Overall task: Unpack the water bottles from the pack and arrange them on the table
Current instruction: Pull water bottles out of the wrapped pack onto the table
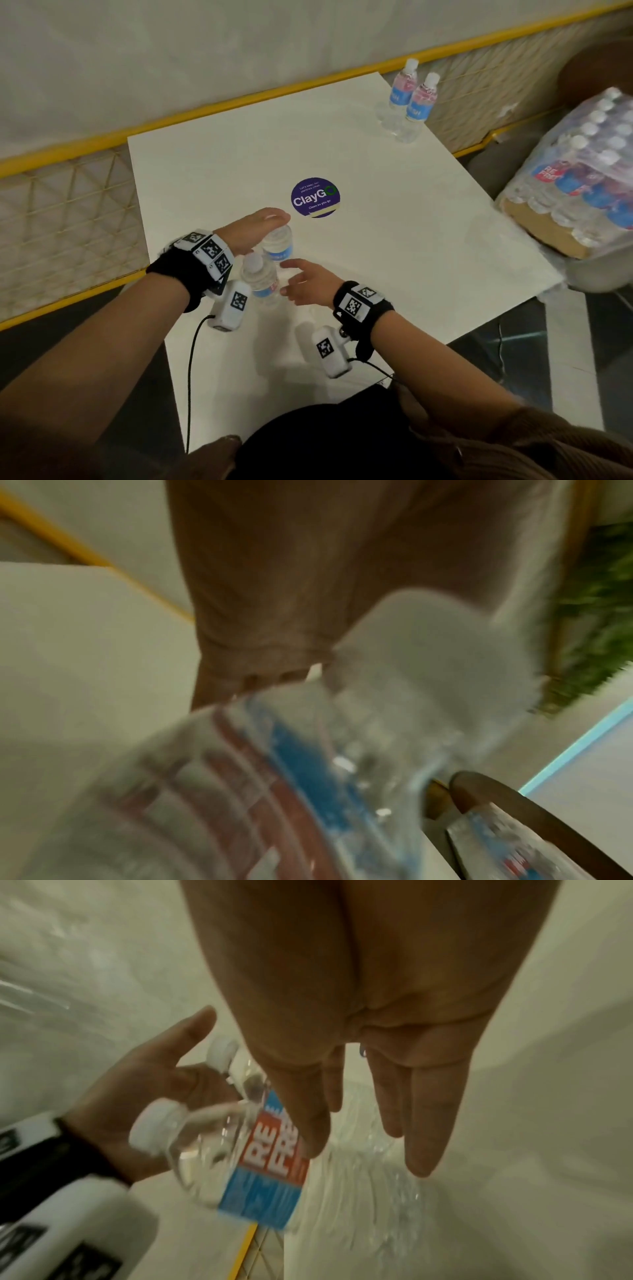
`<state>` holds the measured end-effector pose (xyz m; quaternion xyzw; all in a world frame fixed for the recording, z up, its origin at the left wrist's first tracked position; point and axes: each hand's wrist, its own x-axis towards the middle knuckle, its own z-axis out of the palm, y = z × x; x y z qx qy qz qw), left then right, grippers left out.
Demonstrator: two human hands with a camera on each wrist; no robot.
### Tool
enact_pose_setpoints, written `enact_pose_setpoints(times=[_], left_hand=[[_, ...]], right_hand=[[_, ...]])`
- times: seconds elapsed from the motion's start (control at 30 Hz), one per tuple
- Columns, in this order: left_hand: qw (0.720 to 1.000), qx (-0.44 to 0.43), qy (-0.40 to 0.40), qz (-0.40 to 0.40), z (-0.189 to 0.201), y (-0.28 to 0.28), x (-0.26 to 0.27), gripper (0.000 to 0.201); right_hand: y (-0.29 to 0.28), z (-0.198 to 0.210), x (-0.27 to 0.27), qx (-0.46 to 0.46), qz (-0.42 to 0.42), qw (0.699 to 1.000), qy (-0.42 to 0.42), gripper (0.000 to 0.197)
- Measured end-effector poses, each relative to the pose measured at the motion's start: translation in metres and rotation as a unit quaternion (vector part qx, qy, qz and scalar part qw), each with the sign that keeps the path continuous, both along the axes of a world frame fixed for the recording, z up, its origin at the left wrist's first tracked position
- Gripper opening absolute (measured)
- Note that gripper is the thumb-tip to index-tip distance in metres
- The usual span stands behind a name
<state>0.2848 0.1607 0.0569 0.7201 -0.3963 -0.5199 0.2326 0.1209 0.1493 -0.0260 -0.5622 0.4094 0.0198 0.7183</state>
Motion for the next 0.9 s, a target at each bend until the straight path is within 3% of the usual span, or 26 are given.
enact_pose_setpoints(times=[0.1, 0.23, 0.33, 0.43, 0.57, 0.7, 0.9], left_hand=[[0.982, -0.045, -0.167, -0.080, 0.017, -0.005, -0.008, 0.055], [0.905, -0.155, -0.341, -0.199, 0.035, -0.016, -0.043, 0.051], [0.874, -0.184, -0.337, -0.299, 0.023, -0.022, -0.092, 0.044], [0.849, -0.108, -0.318, -0.407, -0.015, -0.030, -0.140, 0.048], [0.824, -0.034, -0.308, -0.475, -0.061, -0.052, -0.187, 0.059], [0.817, -0.074, -0.300, -0.487, -0.067, -0.093, -0.232, 0.061], [0.836, -0.153, -0.278, -0.447, -0.040, -0.180, -0.301, 0.059]], right_hand=[[-0.017, 0.004, -0.025, -0.005, -0.027, 0.999, 0.025, 0.043], [-0.041, 0.001, -0.069, -0.014, -0.063, 0.995, 0.073, 0.035], [-0.055, -0.007, -0.098, -0.025, -0.091, 0.991, 0.098, 0.030], [-0.067, -0.016, -0.130, -0.028, -0.136, 0.983, 0.120, 0.032], [-0.087, -0.016, -0.182, -0.005, -0.209, 0.970, 0.126, 0.024], [-0.133, -0.003, -0.248, -0.043, -0.322, 0.938, 0.124, 0.026], [-0.216, 0.026, -0.338, -0.152, -0.476, 0.861, 0.098, 0.042]])
